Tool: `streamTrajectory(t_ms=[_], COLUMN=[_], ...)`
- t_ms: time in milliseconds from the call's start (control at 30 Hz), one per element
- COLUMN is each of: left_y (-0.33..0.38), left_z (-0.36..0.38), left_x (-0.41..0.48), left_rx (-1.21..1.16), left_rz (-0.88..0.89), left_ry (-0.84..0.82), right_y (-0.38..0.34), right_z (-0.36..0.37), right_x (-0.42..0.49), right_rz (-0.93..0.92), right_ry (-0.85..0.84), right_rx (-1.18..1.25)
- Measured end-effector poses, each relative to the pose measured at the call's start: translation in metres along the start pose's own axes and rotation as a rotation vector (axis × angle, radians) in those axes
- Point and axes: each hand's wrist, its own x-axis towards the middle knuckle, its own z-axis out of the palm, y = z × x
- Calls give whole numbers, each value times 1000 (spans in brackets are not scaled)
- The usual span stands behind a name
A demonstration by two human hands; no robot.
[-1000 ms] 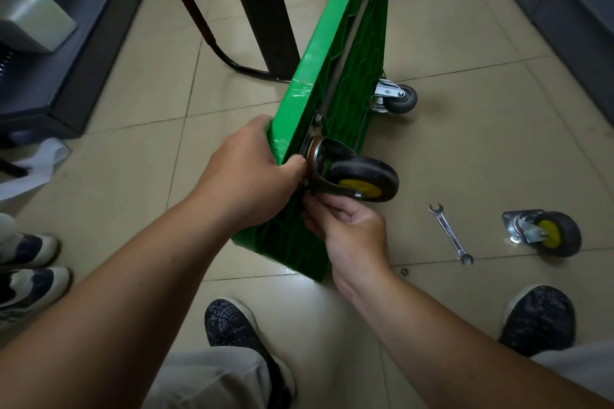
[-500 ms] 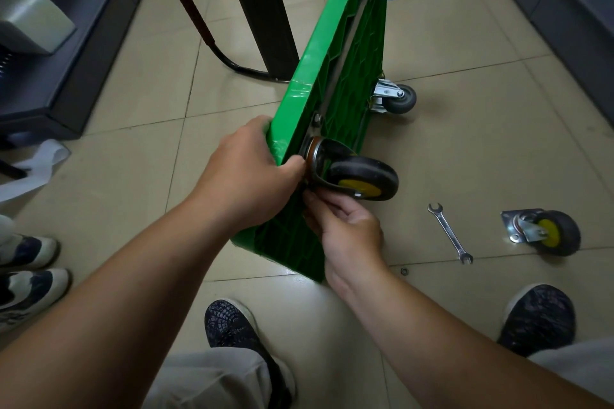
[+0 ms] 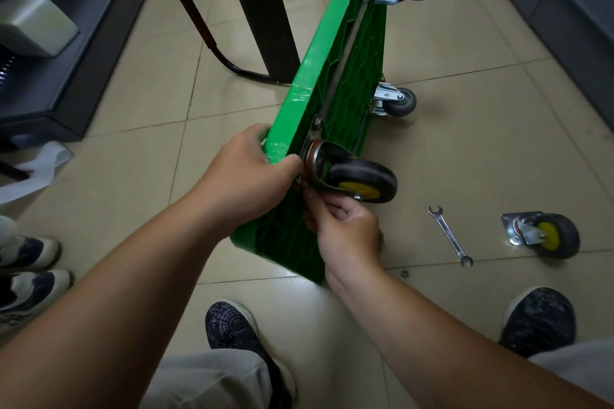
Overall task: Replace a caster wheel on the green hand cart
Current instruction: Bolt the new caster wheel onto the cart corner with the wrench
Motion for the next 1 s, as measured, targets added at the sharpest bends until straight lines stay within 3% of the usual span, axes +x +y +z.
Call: streamTrajectory(t_ms=[133,333,533,700,1000], left_y=[-4,-9,-13,-14,-11], left_z=[-7,-1,0,0,2], left_x=[-1,-1,3,2,-2], left_rx=[-201,-308,-361,-340,-171], left_rz=[-103,-87,-129,-114,-37], left_ry=[-175,-170,-227,-198,-71], right_y=[-5,-5,2,2,5], right_z=[-4,-14,-9,-2,-14], right_x=[-3,2,9,6,-1], right_rz=[-57,-127,-2,49,-52], right_ry=[-54,-161,-41,-39,-97], right_rx=[6,-60,-28,127,7])
